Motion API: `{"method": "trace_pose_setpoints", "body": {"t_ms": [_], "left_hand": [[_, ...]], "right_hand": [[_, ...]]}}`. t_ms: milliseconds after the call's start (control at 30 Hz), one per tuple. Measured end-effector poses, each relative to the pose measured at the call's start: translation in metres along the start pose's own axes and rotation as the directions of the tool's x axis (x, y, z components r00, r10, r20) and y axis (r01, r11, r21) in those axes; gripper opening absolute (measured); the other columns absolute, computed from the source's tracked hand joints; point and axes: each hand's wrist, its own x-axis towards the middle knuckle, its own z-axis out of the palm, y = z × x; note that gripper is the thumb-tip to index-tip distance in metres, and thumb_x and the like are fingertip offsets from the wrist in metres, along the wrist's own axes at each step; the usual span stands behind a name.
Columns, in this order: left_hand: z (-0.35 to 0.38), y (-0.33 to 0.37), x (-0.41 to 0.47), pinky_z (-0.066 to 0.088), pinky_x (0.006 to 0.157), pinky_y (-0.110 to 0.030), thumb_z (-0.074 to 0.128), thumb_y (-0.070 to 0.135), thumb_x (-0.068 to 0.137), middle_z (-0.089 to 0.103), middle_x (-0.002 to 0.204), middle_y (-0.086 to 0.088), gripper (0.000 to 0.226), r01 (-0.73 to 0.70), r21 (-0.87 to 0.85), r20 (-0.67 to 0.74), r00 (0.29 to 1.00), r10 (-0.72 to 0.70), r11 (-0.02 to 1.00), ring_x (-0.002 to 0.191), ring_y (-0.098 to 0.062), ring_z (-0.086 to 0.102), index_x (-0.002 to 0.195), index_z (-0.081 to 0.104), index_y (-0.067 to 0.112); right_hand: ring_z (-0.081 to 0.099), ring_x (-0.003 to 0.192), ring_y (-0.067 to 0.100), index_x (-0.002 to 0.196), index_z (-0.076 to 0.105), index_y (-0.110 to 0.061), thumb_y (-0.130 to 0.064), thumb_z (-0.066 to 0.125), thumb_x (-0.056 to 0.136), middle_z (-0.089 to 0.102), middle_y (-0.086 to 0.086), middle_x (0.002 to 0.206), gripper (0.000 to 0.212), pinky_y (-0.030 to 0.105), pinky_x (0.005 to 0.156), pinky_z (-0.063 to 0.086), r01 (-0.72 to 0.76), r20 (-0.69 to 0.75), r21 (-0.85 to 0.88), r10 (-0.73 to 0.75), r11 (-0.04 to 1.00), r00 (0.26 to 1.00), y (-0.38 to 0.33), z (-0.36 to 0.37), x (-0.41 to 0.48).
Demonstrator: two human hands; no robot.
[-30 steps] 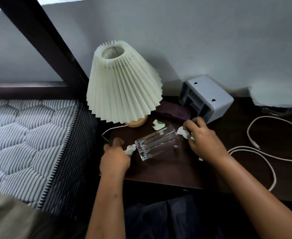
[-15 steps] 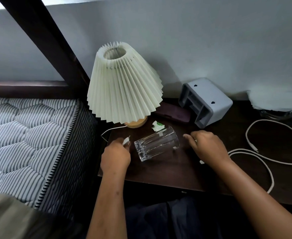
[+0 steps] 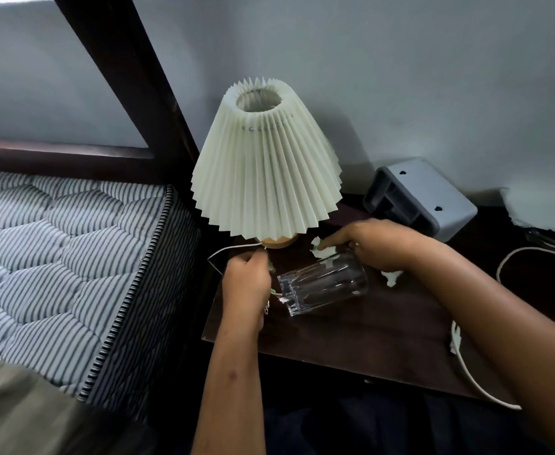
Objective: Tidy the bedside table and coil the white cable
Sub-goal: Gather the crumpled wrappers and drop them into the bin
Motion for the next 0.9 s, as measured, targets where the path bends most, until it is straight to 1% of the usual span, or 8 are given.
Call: {"method": "trace_pose_setpoints", "body": {"t_ms": [67,167,333,467,567,733,833,900], "left_hand": [[-0.002,0.0,0.0,0.037,0.056,-0.03,0.047,0.017,0.078,0.052,0.062,-0.007,0.022,0.047,-0.019,0.037,0.998,-0.046,0.999,0.058,-0.022,0.047,0.06,0.058,0.013],[-0.003,0.004,-0.003,0.027,0.041,-0.021,0.041,0.007,0.087,0.044,0.055,0.001,0.024,0.099,-0.056,0.111,0.99,-0.092,0.993,0.042,-0.009,0.039,0.072,0.06,0.009],[0.005,0.008,-0.005,0.022,0.033,-0.014,0.039,0.004,0.091,0.045,0.045,0.012,0.022,0.172,-0.303,0.18,0.976,-0.121,0.937,0.036,-0.003,0.035,0.088,0.058,0.016],[0.009,0.008,-0.005,0.026,0.042,-0.019,0.042,0.003,0.09,0.044,0.052,0.009,0.024,0.167,-0.318,0.204,0.973,-0.105,0.933,0.057,-0.006,0.036,0.079,0.06,0.016],[0.01,0.007,-0.006,0.023,0.034,-0.013,0.043,0.005,0.09,0.041,0.057,0.004,0.021,0.182,-0.275,0.239,0.964,-0.116,0.944,0.045,-0.01,0.031,0.079,0.059,0.014],[0.013,0.006,-0.007,0.02,0.033,-0.011,0.042,0.01,0.09,0.032,0.045,0.003,0.022,0.175,-0.207,0.284,0.952,-0.112,0.962,0.032,-0.008,0.026,0.07,0.052,0.011],[0.016,0.007,-0.008,0.019,0.034,-0.011,0.043,0.016,0.093,0.032,0.045,0.004,0.027,0.172,-0.219,0.304,0.947,-0.1,0.96,0.03,-0.006,0.026,0.066,0.047,0.011],[0.019,0.007,-0.01,0.019,0.033,-0.012,0.044,0.024,0.094,0.033,0.044,0.005,0.032,0.176,-0.216,0.335,0.937,-0.097,0.96,0.031,-0.005,0.026,0.064,0.044,0.013]], "right_hand": [[0.059,0.099,0.018,0.12,0.048,-0.058,-0.003,0.039,0.084,0.061,-0.006,0.123,0.066,0.037,0.085,0.053,0.004,0.093,-0.049,0.001,0.999,0.996,-0.003,-0.003,0.011],[0.059,0.101,0.019,0.122,0.048,-0.057,-0.002,0.047,0.085,0.058,-0.005,0.128,0.066,0.034,0.087,0.052,-0.015,0.188,-0.121,0.038,0.993,0.981,-0.003,-0.006,0.024],[0.056,0.108,0.018,0.121,0.058,-0.043,-0.002,0.05,0.087,0.058,-0.005,0.127,0.054,0.033,0.091,0.05,-0.016,0.298,-0.132,0.055,0.991,0.953,-0.003,-0.008,0.035],[0.053,0.114,0.02,0.115,0.063,-0.038,0.0,0.048,0.084,0.058,-0.006,0.128,0.051,0.04,0.098,0.047,0.011,0.3,-0.117,0.025,0.993,0.954,0.009,0.0,0.042],[0.052,0.119,0.022,0.121,0.06,-0.03,0.001,0.046,0.084,0.056,-0.004,0.132,0.051,0.04,0.101,0.043,0.002,0.266,-0.05,0.011,0.999,0.964,0.019,0.009,0.045],[0.043,0.131,0.02,0.127,0.056,-0.02,0.005,0.039,0.086,0.046,-0.003,0.143,0.052,0.033,0.109,0.035,-0.071,0.087,0.116,0.061,0.991,0.994,0.028,0.013,0.033],[0.045,0.129,0.017,0.122,0.06,-0.015,0.005,0.041,0.088,0.053,-0.001,0.137,0.044,0.019,0.102,0.031,-0.059,-0.167,0.26,0.105,0.964,0.98,0.024,0.004,0.008],[0.052,0.12,0.012,0.113,0.067,-0.015,-0.002,0.05,0.09,0.061,-0.003,0.126,0.032,0.017,0.096,0.032,-0.032,-0.345,0.371,0.17,0.928,0.923,0.024,0.001,-0.015]]}}
